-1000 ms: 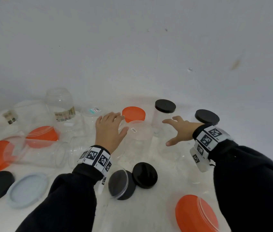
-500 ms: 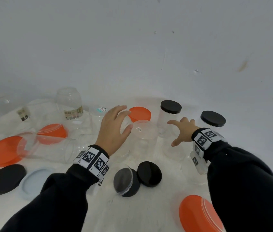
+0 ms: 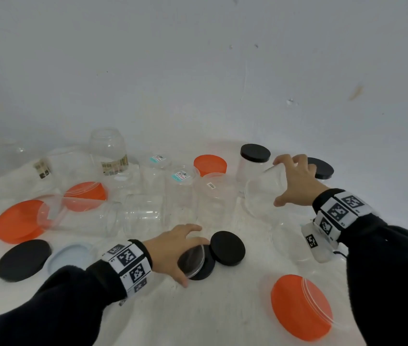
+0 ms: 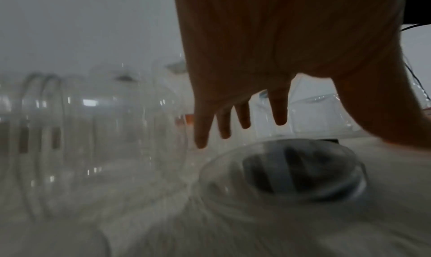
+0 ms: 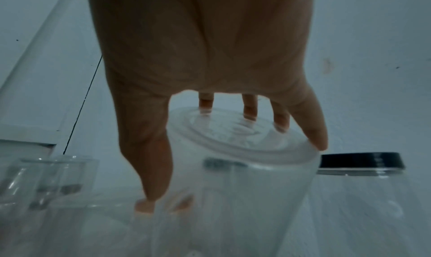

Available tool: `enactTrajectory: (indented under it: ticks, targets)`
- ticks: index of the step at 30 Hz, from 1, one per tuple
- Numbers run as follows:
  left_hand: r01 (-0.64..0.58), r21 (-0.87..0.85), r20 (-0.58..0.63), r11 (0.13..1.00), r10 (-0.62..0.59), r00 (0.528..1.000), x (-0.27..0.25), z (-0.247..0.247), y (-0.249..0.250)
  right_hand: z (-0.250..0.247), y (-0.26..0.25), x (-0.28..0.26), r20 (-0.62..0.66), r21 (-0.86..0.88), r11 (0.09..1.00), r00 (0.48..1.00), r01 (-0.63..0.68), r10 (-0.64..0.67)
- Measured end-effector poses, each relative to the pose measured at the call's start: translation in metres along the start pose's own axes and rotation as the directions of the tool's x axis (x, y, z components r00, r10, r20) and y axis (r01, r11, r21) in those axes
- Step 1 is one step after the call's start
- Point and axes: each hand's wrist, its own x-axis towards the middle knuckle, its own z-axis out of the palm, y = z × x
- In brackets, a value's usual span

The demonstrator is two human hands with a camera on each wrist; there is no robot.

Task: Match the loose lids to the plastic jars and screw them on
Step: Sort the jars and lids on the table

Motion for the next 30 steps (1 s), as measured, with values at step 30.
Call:
enactTrajectory:
  ticks: [30]
  targets:
    - [-0.149,-0.526,-0.385,0.837,-0.078,0.919,-0.079,0.004,0.011,0.080,-0.048,-0.149,-0.156,0.723,0.688,0.953,-0.070,0.261]
